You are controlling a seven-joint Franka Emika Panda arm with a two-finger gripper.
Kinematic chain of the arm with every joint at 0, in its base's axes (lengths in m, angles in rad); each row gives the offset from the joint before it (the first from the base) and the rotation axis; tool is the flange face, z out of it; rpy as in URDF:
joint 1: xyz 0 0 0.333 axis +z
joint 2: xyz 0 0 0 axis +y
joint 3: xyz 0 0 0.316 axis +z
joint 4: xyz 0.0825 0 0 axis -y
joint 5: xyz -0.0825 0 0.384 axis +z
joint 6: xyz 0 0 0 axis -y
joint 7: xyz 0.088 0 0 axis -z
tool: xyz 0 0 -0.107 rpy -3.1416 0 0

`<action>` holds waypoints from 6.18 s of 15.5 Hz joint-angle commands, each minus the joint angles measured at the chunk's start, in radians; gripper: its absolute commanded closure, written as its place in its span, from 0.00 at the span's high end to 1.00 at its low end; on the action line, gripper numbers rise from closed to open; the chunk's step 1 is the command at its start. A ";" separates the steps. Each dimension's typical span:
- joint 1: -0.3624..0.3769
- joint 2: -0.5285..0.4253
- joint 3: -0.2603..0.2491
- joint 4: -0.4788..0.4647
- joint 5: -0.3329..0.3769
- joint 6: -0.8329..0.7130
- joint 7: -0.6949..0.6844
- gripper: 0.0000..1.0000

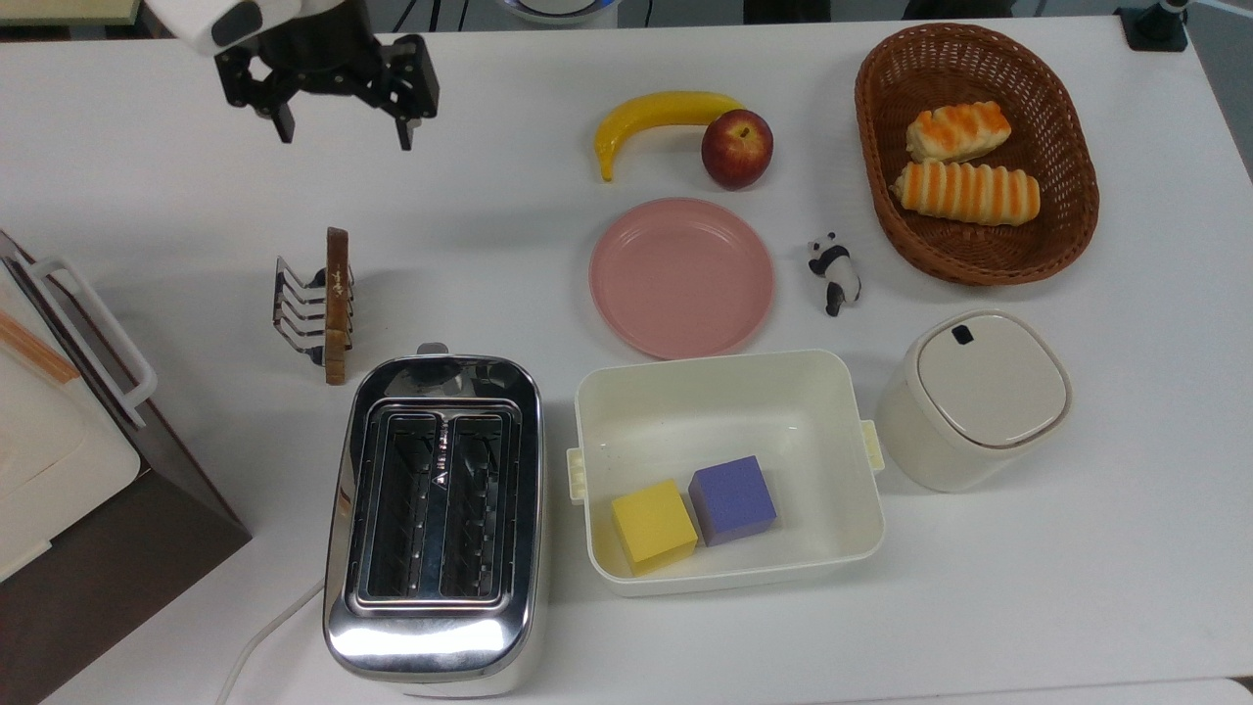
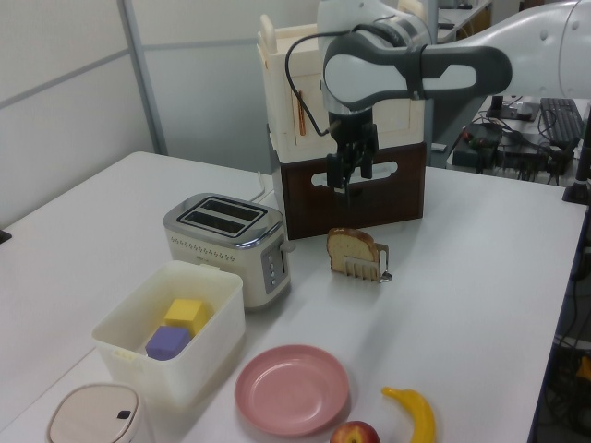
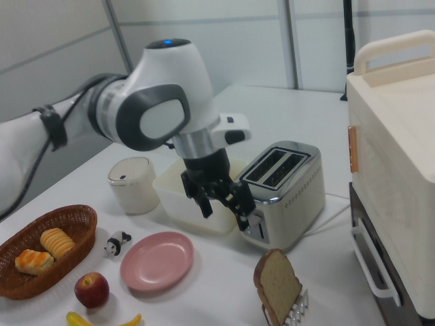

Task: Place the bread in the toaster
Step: 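Move the open gripper over the bread slice in the metal rack, then lower the gripper and close it on the bread slice's crust, then lift the bread slice up out of the metal rack, then carry the bread slice over the toaster slot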

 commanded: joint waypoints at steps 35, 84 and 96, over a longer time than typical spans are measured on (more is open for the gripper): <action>-0.024 0.188 -0.016 0.003 -0.081 0.116 -0.139 0.15; 0.091 0.187 0.009 0.127 0.261 0.693 0.204 0.13; 0.093 0.182 0.009 0.075 0.242 0.643 0.181 0.15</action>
